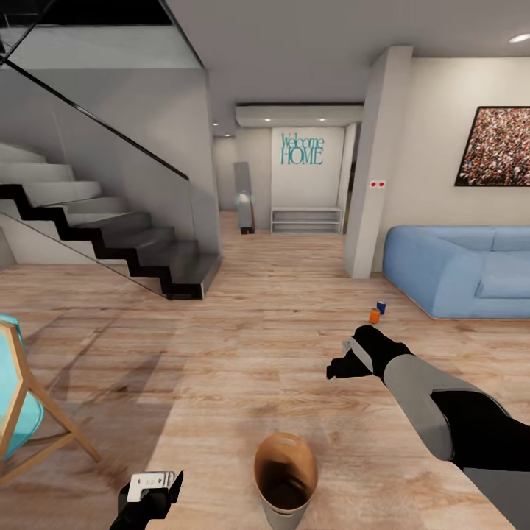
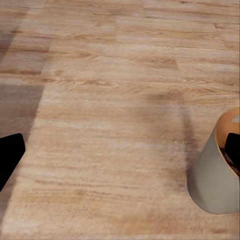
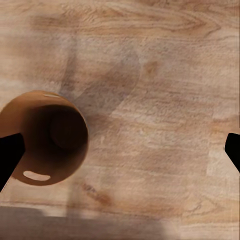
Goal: Put the three can of soda from the living room inside the tash can in the kitchen.
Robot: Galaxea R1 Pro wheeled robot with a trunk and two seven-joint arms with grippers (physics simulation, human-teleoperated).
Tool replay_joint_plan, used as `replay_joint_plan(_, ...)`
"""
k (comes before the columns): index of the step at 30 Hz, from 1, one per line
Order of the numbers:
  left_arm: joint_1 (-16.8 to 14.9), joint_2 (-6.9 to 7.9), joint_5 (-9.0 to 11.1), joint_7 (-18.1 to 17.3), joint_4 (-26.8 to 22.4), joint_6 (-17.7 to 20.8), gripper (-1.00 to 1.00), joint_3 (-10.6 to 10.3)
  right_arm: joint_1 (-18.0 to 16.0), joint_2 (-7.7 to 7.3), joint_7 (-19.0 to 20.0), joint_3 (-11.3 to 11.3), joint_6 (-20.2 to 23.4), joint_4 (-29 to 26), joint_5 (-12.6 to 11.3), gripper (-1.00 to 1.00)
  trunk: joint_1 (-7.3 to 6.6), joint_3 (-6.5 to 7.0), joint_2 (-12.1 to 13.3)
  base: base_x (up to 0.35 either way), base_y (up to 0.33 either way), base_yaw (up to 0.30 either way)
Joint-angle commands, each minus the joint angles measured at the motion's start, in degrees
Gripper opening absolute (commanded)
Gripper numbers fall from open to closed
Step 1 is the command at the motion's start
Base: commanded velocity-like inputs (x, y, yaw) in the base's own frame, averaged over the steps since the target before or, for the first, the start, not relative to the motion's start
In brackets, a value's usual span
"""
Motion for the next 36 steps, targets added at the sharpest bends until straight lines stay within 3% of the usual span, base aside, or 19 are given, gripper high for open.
replay_joint_plan(1, 0.0, 0.00, 0.0, 0.0, 0.0, 0.0, 1.00, 0.0, 0.0, -0.02, 0.0, 0.0, -0.1, 0.0, 0.0, 1.00, 0.00, 0.00, 0.0, 0.000, 0.187, 0.000)
replay_joint_plan(9, 0.0, 0.00, 0.0, 0.1, 0.0, -0.1, 1.00, 0.0, 0.3, -0.10, 0.2, 0.0, -6.4, -0.8, -0.5, 1.00, 0.00, 0.00, 0.0, 0.000, 0.061, 0.000)
replay_joint_plan(17, 0.0, 0.00, -0.1, 0.1, 0.1, -0.2, 1.00, 0.0, 0.7, -0.25, 0.9, -0.3, -7.4, -0.9, -0.7, 1.00, 0.00, -0.07, 0.0, 0.000, 0.006, 0.024)
replay_joint_plan(36, 0.0, 0.00, 0.0, 0.2, 0.1, -0.2, 1.00, 0.0, 2.8, 0.10, 1.1, 0.2, -9.0, -0.9, -0.5, 1.00, 0.00, -1.21, 0.0, 0.000, 0.000, 0.157)
